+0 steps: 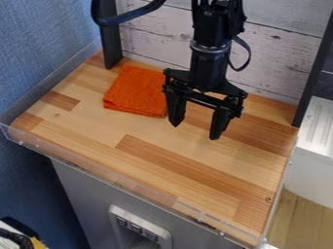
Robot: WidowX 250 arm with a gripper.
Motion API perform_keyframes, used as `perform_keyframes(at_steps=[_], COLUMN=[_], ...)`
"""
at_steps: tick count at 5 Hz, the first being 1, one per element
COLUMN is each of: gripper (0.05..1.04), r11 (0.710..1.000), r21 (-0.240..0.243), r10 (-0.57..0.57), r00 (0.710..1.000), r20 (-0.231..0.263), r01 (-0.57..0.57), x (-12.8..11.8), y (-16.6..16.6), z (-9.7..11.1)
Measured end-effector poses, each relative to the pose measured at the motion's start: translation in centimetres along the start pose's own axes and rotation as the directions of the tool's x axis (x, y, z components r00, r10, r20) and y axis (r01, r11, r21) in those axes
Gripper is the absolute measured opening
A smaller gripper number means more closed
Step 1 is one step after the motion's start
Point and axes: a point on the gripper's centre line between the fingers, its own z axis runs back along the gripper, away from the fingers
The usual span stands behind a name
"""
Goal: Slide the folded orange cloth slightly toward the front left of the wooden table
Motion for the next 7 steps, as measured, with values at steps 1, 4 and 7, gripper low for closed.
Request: perform_keyframes(at_steps=[1, 4, 7], gripper=[0.998, 0.998, 0.999], r11=[0.999, 0.955, 0.882], r21=[-0.004, 0.011, 0.029], r10=[-0.054, -0.296, -0.471], r00=[0.998, 0.949, 0.876], r20=[0.018, 0.110, 0.105], r01=[0.054, 0.296, 0.471], x=[0.5, 4.8, 8.6], y=[1.1, 6.4, 11.2], z=[-0.3, -0.6, -0.4])
